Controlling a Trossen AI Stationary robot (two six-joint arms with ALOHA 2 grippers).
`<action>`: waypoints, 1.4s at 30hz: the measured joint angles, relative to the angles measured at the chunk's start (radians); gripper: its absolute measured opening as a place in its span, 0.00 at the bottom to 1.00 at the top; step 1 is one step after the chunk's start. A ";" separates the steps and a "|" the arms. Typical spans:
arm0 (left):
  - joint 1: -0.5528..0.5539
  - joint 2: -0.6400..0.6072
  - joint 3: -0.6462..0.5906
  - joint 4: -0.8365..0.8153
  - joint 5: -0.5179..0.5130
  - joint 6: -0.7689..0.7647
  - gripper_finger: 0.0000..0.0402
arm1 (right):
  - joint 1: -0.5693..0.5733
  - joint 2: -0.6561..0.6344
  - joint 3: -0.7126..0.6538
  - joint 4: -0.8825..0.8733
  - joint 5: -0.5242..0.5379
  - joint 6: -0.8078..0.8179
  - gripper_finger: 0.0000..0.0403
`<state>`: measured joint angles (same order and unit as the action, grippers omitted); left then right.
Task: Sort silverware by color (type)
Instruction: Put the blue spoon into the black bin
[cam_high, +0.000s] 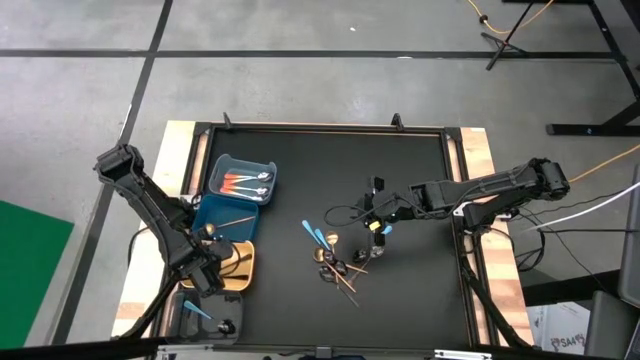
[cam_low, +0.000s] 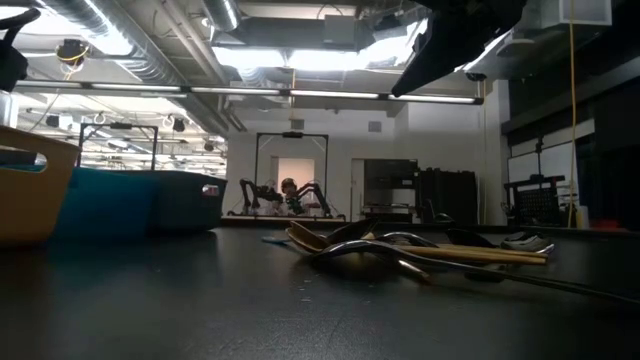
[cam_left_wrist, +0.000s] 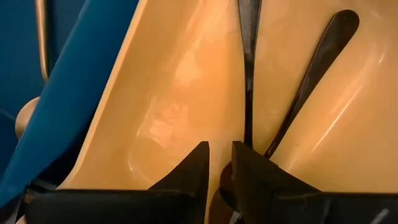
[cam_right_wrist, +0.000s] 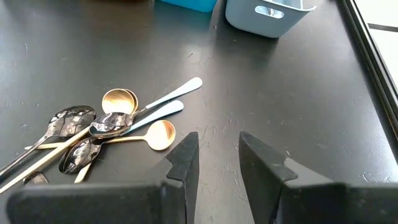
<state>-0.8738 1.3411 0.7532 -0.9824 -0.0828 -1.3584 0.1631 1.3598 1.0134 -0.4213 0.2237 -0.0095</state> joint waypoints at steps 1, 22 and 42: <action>0.000 0.000 0.000 0.000 0.000 0.005 0.16 | 0.000 0.000 0.000 0.000 0.000 0.000 0.26; 0.001 0.000 0.195 -0.022 -0.022 0.033 0.16 | 0.000 0.000 -0.093 -0.002 -0.218 0.060 0.26; 0.047 0.000 0.329 0.003 -0.544 0.117 0.16 | 0.000 0.000 -0.271 0.110 -0.336 0.055 0.26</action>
<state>-0.8267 1.3407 1.0821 -0.9794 -0.6267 -1.2414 0.1631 1.3598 0.7425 -0.3115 -0.1123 0.0459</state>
